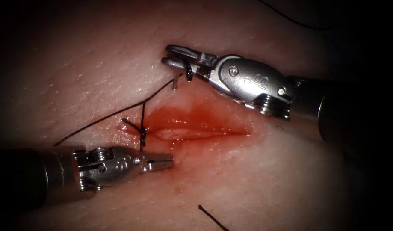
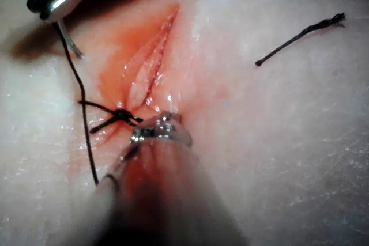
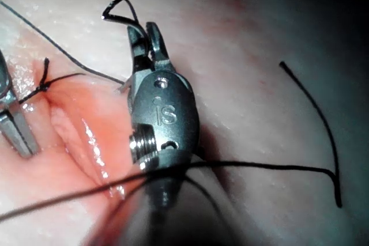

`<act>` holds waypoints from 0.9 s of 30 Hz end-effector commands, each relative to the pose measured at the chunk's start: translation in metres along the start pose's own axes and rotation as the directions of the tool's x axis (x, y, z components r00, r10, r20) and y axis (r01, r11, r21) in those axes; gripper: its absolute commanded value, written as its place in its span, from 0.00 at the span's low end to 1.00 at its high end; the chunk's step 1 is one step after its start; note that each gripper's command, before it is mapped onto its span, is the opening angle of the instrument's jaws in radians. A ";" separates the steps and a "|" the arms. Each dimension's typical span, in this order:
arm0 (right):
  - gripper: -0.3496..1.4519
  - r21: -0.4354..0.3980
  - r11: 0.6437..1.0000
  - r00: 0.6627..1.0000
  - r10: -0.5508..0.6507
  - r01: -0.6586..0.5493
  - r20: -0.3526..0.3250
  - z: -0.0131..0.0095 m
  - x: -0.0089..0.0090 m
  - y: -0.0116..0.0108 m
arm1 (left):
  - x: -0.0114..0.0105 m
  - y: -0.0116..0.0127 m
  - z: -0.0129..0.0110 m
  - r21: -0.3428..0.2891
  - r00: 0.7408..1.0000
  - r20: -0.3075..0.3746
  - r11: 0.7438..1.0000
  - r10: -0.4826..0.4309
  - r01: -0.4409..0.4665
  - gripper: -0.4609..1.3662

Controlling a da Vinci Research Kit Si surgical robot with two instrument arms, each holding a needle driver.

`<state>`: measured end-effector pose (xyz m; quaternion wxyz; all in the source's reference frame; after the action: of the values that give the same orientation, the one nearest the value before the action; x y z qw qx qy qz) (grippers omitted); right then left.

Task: Wound Closure
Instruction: Use the right gripper to insert the needle through the top of the skin

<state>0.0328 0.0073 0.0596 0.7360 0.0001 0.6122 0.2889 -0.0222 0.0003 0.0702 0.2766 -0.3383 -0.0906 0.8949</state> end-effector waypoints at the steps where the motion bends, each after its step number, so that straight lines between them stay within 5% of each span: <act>1: 0.00 0.009 0.999 0.998 0.053 -0.054 0.027 0.0002 0.0003 -0.0002 | 0.0000 -0.0001 0.0001 -0.006 1.000 0.000 1.000 0.001 -0.001 0.06; 5: 0.00 0.034 0.976 0.974 0.212 -0.215 0.084 0.0008 0.0003 -0.0003 | -0.0002 0.0000 0.0000 -0.007 1.000 0.000 1.000 -0.004 0.004 0.06; 6: 0.00 0.011 0.907 0.903 0.418 -0.421 0.100 0.0011 0.0002 -0.0004 | -0.0003 -0.0001 0.0000 -0.007 1.000 0.000 1.000 -0.003 0.003 0.06; 7: 0.00 0.004 0.884 0.879 0.465 -0.468 0.101 0.0012 0.0002 -0.0004 | -0.0003 -0.0001 0.0000 -0.008 1.000 0.000 1.000 -0.003 0.003 0.06; 19: 0.00 -0.017 0.762 0.749 0.640 -0.647 0.174 0.0012 -0.0010 -0.0019 | -0.0004 -0.0002 0.0000 -0.009 1.000 -0.001 1.000 -0.002 0.002 0.06; 27: 0.00 -0.083 0.651 0.613 0.744 -0.755 0.266 -0.0002 -0.0042 -0.0056 | -0.0002 -0.0007 -0.0002 -0.015 1.000 -0.002 1.000 -0.003 0.002 0.06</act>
<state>0.0345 0.0003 0.0613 0.6232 0.3133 0.4523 0.5558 -0.0217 0.0007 0.0705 0.2764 -0.3399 -0.0933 0.8941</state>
